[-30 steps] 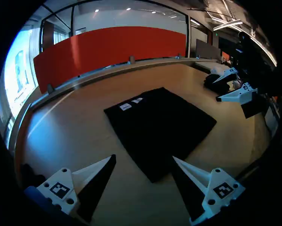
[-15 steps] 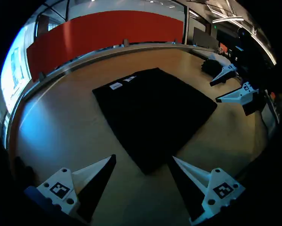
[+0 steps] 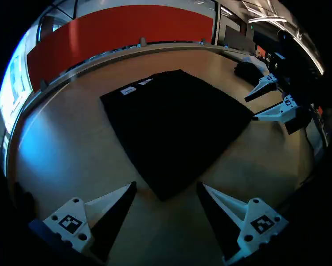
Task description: Fold towel
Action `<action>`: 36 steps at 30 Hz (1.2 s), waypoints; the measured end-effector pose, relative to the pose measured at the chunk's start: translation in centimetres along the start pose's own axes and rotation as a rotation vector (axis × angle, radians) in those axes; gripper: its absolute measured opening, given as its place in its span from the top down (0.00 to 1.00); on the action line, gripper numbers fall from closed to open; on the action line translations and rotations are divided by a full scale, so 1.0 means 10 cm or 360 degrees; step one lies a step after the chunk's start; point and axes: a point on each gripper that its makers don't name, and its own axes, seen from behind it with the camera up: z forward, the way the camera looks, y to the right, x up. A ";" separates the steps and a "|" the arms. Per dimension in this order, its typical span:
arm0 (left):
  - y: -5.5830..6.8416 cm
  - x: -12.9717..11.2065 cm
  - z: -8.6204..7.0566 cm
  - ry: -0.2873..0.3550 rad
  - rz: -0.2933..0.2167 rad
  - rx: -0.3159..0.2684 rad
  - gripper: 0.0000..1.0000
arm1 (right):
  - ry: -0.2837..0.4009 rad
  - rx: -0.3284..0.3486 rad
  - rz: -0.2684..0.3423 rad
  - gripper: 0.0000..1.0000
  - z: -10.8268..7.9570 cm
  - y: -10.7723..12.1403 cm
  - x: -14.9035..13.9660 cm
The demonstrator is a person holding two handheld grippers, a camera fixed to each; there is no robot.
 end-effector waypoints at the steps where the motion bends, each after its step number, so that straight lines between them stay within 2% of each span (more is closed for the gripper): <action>1: 0.01 0.00 0.00 0.0001 -0.0001 -0.0002 0.02 | -0.0001 0.0003 -0.0001 0.13 0.00 0.00 0.00; 15: -0.01 0.02 0.02 -0.0008 -0.0024 -0.0006 0.10 | -0.0027 0.0039 0.0012 0.30 0.02 -0.05 -0.07; 23: -0.05 0.01 0.04 -0.0034 -0.0015 0.0047 0.25 | -0.0034 0.0066 0.0038 0.46 0.02 -0.09 -0.08; 29: -0.07 0.01 0.03 -0.0041 -0.0016 0.0067 0.45 | -0.0033 0.0077 0.0024 0.65 0.02 -0.13 -0.08; 33: -0.06 0.00 0.03 -0.0046 -0.0020 0.0072 0.51 | -0.0039 0.0075 0.0029 0.73 0.03 -0.15 -0.07; 36: -0.07 0.00 0.02 -0.0054 -0.0027 0.0090 0.69 | -0.0044 0.0067 0.0041 0.79 0.04 -0.16 -0.05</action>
